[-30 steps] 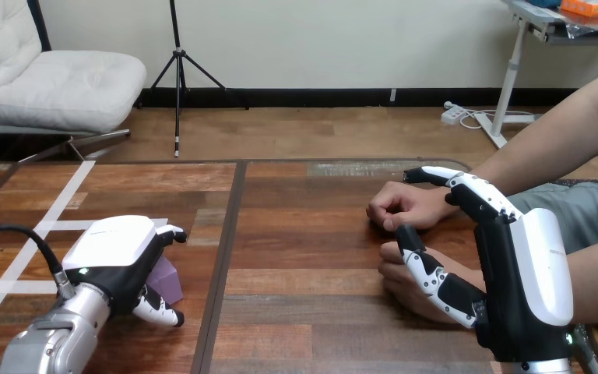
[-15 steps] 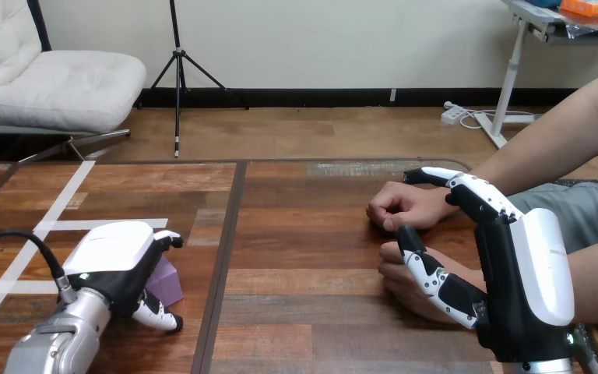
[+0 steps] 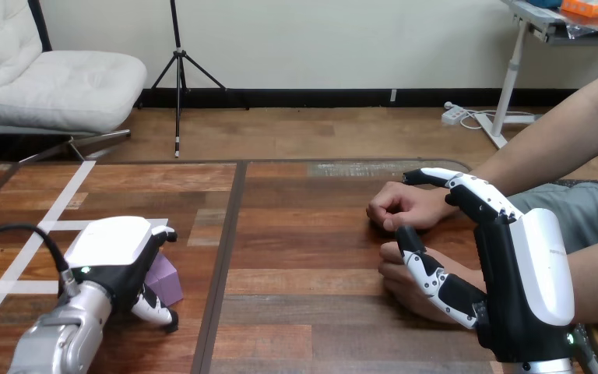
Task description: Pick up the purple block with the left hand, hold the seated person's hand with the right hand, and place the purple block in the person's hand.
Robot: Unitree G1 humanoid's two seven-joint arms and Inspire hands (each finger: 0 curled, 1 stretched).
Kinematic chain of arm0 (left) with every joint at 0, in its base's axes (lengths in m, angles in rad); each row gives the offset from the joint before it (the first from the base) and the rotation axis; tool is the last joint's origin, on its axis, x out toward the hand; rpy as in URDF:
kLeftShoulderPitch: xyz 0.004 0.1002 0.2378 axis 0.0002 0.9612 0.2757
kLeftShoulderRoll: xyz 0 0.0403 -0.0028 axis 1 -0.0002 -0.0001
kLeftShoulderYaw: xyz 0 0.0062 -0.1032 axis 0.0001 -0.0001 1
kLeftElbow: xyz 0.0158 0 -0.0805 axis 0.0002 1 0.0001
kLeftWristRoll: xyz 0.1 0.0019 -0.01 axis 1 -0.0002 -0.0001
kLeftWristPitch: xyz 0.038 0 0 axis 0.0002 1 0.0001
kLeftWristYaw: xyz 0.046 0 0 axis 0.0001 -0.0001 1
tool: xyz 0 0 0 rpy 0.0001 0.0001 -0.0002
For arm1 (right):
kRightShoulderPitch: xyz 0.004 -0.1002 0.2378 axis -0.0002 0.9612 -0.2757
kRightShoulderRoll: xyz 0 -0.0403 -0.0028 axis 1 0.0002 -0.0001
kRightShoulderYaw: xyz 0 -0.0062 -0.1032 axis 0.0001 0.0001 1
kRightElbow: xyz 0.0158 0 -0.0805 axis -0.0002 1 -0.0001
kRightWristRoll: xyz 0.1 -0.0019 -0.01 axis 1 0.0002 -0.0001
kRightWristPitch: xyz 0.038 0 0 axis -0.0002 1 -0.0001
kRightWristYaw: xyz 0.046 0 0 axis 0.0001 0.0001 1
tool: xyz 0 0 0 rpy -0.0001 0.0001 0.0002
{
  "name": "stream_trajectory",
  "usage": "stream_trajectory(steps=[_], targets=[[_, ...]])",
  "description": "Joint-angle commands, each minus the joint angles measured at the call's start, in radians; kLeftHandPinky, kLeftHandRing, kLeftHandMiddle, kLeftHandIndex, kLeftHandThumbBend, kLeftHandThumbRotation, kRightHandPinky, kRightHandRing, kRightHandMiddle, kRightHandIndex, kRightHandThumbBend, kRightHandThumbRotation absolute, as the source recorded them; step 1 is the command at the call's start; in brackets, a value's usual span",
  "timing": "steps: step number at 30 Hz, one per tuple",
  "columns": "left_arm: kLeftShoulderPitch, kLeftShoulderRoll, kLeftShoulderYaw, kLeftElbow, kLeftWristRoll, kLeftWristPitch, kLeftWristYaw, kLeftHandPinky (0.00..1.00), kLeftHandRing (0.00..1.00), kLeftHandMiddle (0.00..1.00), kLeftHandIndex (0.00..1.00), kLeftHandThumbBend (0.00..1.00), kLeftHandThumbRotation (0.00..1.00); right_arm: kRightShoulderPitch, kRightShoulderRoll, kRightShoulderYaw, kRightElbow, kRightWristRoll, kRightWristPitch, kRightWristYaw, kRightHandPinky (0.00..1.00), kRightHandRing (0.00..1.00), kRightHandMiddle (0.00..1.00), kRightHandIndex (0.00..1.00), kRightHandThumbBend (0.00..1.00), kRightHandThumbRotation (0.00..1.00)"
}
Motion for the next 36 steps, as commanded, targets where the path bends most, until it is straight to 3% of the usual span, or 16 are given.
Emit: stream_trajectory(steps=[1,15,21,36], targets=[[-0.073,-0.004,-0.023,0.054,0.020,0.021,0.013,0.75,0.81,0.84,0.84,0.81,0.12,-0.051,-0.003,-0.011,-0.051,0.003,0.000,0.002,0.66,0.75,0.74,0.69,0.36,0.00],[-0.125,-0.021,-0.068,0.145,0.020,0.076,0.000,0.70,0.77,0.82,0.83,0.79,0.10,-0.050,-0.009,-0.016,-0.049,0.001,-0.001,0.002,0.66,0.75,0.74,0.69,0.37,0.00],[-0.174,-0.046,-0.083,0.282,-0.017,0.058,0.034,0.67,0.74,0.78,0.80,0.79,0.05,-0.044,-0.013,-0.021,-0.054,0.005,0.000,0.009,0.66,0.76,0.74,0.69,0.37,0.00],[-0.221,-0.062,-0.106,0.419,-0.045,0.011,0.078,0.62,0.69,0.73,0.78,0.77,0.06,-0.037,-0.017,-0.029,-0.064,0.004,0.005,0.022,0.67,0.76,0.74,0.69,0.36,0.00]])
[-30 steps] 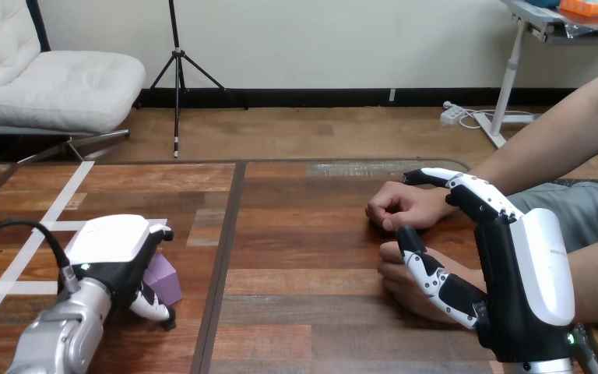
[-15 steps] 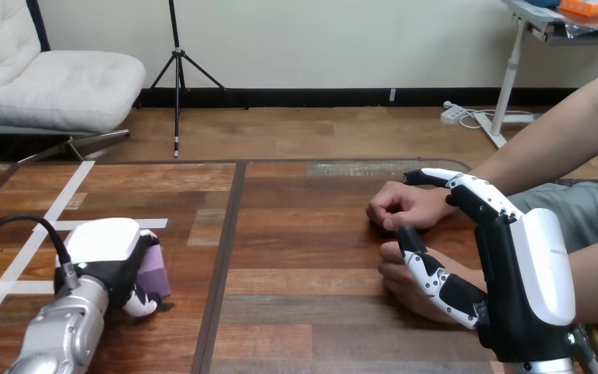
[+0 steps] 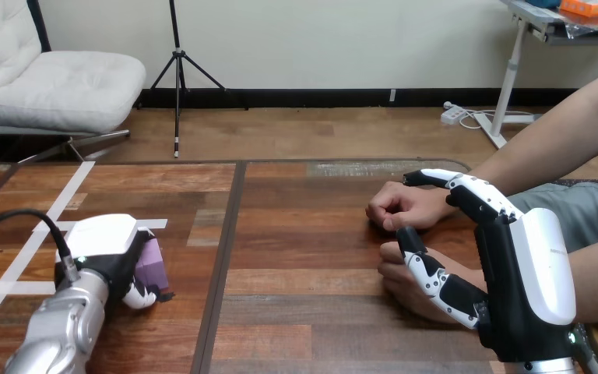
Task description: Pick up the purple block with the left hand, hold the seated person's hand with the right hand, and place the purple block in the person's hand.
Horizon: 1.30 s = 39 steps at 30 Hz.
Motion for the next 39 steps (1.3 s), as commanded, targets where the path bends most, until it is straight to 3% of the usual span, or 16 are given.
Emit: stream_trajectory(steps=[1,20,30,39], targets=[[-0.024,-0.023,-0.035,0.076,-0.007,-0.021,0.013,0.62,0.69,0.73,0.77,0.77,0.06,-0.036,-0.012,-0.020,-0.063,0.004,0.004,0.007,0.67,0.76,0.74,0.69,0.36,0.00],[-0.032,-0.025,-0.038,0.149,-0.055,-0.091,0.104,0.59,0.64,0.69,0.72,0.75,0.03,-0.027,-0.012,-0.029,-0.078,-0.003,0.018,0.032,0.67,0.76,0.74,0.68,0.35,0.00],[-0.017,-0.041,0.029,0.198,-0.178,-0.225,0.226,0.53,0.55,0.58,0.62,0.77,0.00,-0.029,-0.011,-0.027,-0.076,-0.004,0.021,0.036,0.67,0.76,0.73,0.68,0.35,0.00],[-0.012,-0.055,0.047,0.238,-0.237,-0.291,0.299,0.48,0.50,0.52,0.53,0.76,0.00,-0.035,-0.010,-0.027,-0.072,-0.009,0.021,0.033,0.68,0.76,0.73,0.67,0.36,0.00]])
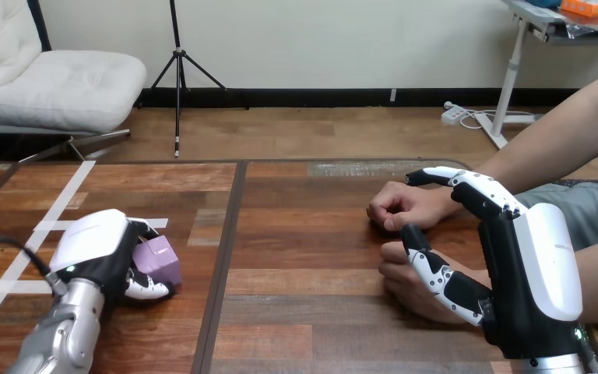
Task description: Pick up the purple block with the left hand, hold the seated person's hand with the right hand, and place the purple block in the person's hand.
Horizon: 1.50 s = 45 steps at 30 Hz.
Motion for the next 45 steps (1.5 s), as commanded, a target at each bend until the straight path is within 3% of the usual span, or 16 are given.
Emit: stream_trajectory(steps=[1,21,32,45], targets=[[0.003,-0.030,0.007,0.032,-0.025,-0.052,0.036,0.48,0.49,0.52,0.53,0.76,0.00,-0.040,-0.010,-0.008,-0.038,-0.005,0.002,-0.001,0.68,0.76,0.73,0.67,0.36,0.00],[0.011,-0.073,0.051,0.089,-0.130,-0.197,0.107,0.44,0.45,0.47,0.50,0.76,0.00,-0.048,-0.010,-0.011,-0.038,0.003,0.005,0.004,0.68,0.76,0.73,0.67,0.37,0.00],[0.007,-0.086,0.057,0.128,-0.126,-0.276,0.150,0.43,0.44,0.47,0.49,0.75,0.00,-0.045,-0.009,-0.012,-0.041,0.007,0.010,0.007,0.67,0.76,0.73,0.67,0.36,0.00],[0.004,-0.105,0.062,0.152,-0.129,-0.312,0.176,0.42,0.44,0.48,0.49,0.73,0.00,-0.047,-0.014,-0.015,-0.039,0.001,0.008,0.002,0.67,0.76,0.73,0.68,0.36,0.00]])
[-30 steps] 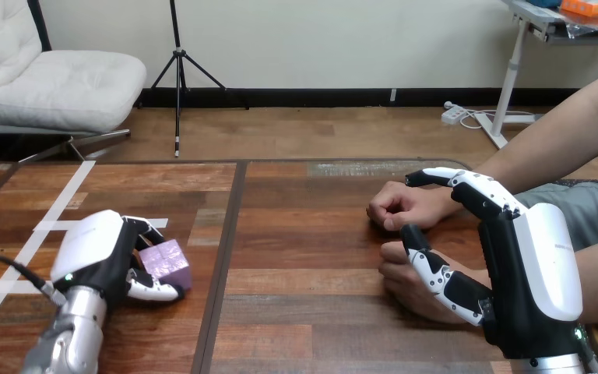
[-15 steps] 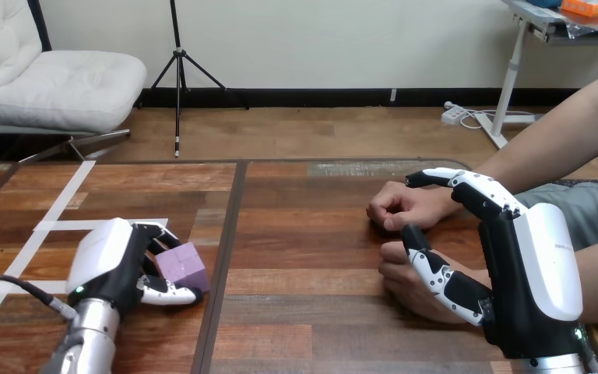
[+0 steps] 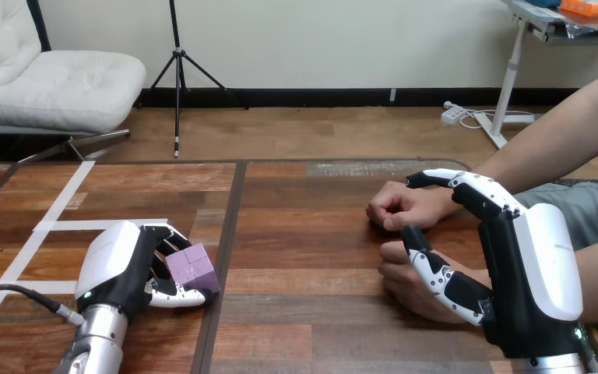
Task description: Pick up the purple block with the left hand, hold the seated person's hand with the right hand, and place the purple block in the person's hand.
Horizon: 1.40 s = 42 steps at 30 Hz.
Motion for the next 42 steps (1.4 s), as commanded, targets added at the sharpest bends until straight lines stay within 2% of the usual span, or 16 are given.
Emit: stream_trajectory(steps=[1,11,20,24,29,35,36,38,39,42], targets=[[-0.031,-0.011,0.013,0.011,-0.011,-0.026,0.025,0.42,0.44,0.48,0.49,0.73,0.00,-0.048,-0.014,-0.014,-0.039,0.000,-0.004,-0.004,0.67,0.76,0.73,0.68,0.36,0.00],[-0.024,-0.034,0.032,0.019,-0.040,-0.059,0.035,0.41,0.44,0.48,0.49,0.71,0.00,-0.046,-0.011,-0.015,-0.042,0.010,0.000,0.002,0.67,0.76,0.73,0.68,0.36,0.00],[-0.014,-0.067,0.073,0.038,-0.111,-0.143,0.026,0.37,0.40,0.45,0.48,0.73,0.00,-0.047,-0.012,-0.019,-0.041,0.013,-0.002,0.000,0.67,0.76,0.73,0.68,0.37,0.00],[-0.007,-0.090,0.103,0.050,-0.166,-0.199,0.003,0.35,0.39,0.45,0.47,0.74,0.00,-0.044,-0.011,-0.021,-0.046,0.019,0.004,0.006,0.67,0.76,0.73,0.69,0.38,0.00],[-0.001,-0.117,0.135,0.059,-0.229,-0.243,-0.038,0.35,0.39,0.45,0.47,0.73,0.00,-0.040,-0.011,-0.024,-0.052,0.029,0.010,0.015,0.67,0.76,0.75,0.71,0.39,0.00],[0.008,-0.166,0.201,0.066,-0.366,-0.290,-0.167,0.35,0.39,0.45,0.47,0.72,0.00,-0.034,-0.012,-0.030,-0.071,0.026,0.029,0.031,0.67,0.76,0.76,0.73,0.44,0.00],[0.010,-0.180,0.220,0.064,-0.407,-0.292,-0.206,0.35,0.39,0.45,0.47,0.71,0.00,-0.032,-0.014,-0.032,-0.078,0.024,0.037,0.039,0.67,0.76,0.76,0.73,0.44,0.00],[0.011,-0.196,0.241,0.062,-0.452,-0.293,-0.252,0.34,0.39,0.45,0.47,0.71,0.00,-0.030,-0.015,-0.034,-0.086,0.022,0.046,0.049,0.67,0.76,0.77,0.74,0.46,0.00],[0.013,-0.214,0.263,0.055,-0.501,-0.286,-0.299,0.34,0.39,0.45,0.47,0.71,0.00,-0.029,-0.017,-0.036,-0.092,0.022,0.054,0.058,0.67,0.76,0.77,0.74,0.48,0.00],[0.014,-0.248,0.306,0.041,-0.593,-0.266,-0.392,0.32,0.37,0.44,0.47,0.70,0.00,-0.026,-0.019,-0.040,-0.107,0.022,0.072,0.079,0.67,0.76,0.78,0.75,0.50,0.00]])
